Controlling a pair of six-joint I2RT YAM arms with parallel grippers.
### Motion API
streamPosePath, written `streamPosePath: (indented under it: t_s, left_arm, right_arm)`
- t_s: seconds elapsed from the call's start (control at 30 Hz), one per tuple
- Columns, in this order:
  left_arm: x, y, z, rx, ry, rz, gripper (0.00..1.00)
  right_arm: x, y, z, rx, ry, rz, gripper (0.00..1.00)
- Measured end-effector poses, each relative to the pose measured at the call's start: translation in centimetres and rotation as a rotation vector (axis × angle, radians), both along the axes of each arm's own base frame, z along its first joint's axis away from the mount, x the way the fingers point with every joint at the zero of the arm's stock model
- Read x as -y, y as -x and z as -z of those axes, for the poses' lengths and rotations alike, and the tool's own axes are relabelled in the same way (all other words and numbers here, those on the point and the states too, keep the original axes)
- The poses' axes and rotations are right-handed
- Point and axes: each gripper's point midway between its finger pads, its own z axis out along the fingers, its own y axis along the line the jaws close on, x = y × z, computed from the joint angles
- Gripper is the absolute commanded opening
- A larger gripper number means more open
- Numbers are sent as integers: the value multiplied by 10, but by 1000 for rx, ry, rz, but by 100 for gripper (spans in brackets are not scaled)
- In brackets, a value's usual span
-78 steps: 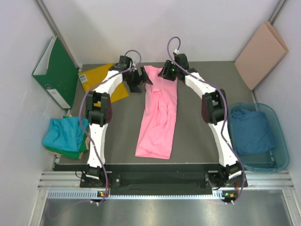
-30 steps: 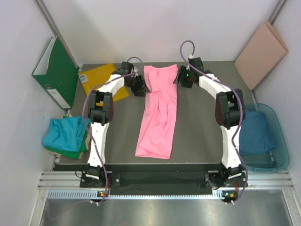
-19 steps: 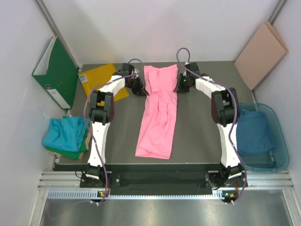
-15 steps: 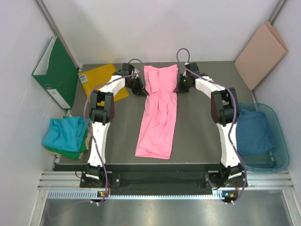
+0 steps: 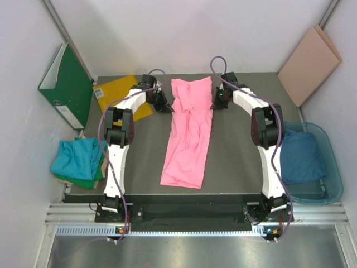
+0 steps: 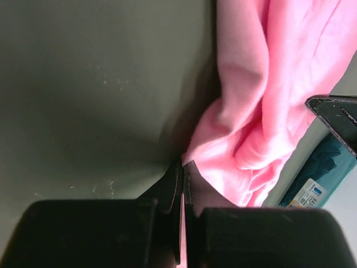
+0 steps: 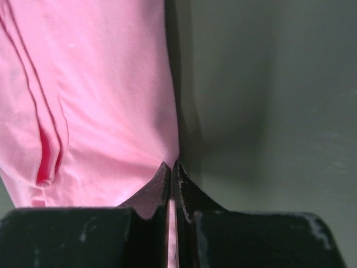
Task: Fold and stack the t-shirts
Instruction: Rotate the tshirt 90 degrees
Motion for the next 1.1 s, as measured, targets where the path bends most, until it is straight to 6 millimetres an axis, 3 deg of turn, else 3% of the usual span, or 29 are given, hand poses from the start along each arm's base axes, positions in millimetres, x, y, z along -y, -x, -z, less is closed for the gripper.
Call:
streamPosePath:
  t_s: [0.13,0.17,0.2,0.23,0.3,0.33,0.4,0.5,0.57,0.63,0.8,0.97,1.1]
  left_arm:
    - [-1,-1,0,-2,-2,-9,0]
    - [-2,-1,0,-2,-3,-10,4]
    - [-1,-1,0,-3,-2,-10,18]
    - [-1,-1,0,-3,-1,-11,39]
    - [1,-1,-3,-7,18,-11,92]
    - [3,-1,-8,-5,42,-9,99]
    - [3,-6,-27,41,66,3,99]
    - [-6,-11,-29,69,35,-8,99]
    - [-11,-7,-31,76,24,-6,99]
    - [-18,3,-31,71,-5,-1,99]
    - [-31,55,-28,-13,-39,37,99]
    - [-39,129,-23,-121,-62,96,99]
    - [-43,180,-19,-204,-50,121,99]
  right_arm:
    - [11,-3,-1,-14,34,19,0]
    - [12,-2,-1,-17,37,19,2]
    - [12,-2,-1,-19,40,17,18]
    - [12,-2,-1,-19,41,16,27]
    - [13,-3,0,-22,44,18,51]
    - [13,-6,-2,-13,41,14,58]
    - [15,-11,-6,9,38,14,74]
    - [18,-14,-12,46,50,9,87]
    - [23,-2,-14,47,79,-3,97]
    - [28,15,-18,33,104,-18,98]
    - [27,59,-60,66,144,-86,95]
    - [-2,123,-115,157,148,-221,100]
    - [-30,190,-121,181,175,-364,100]
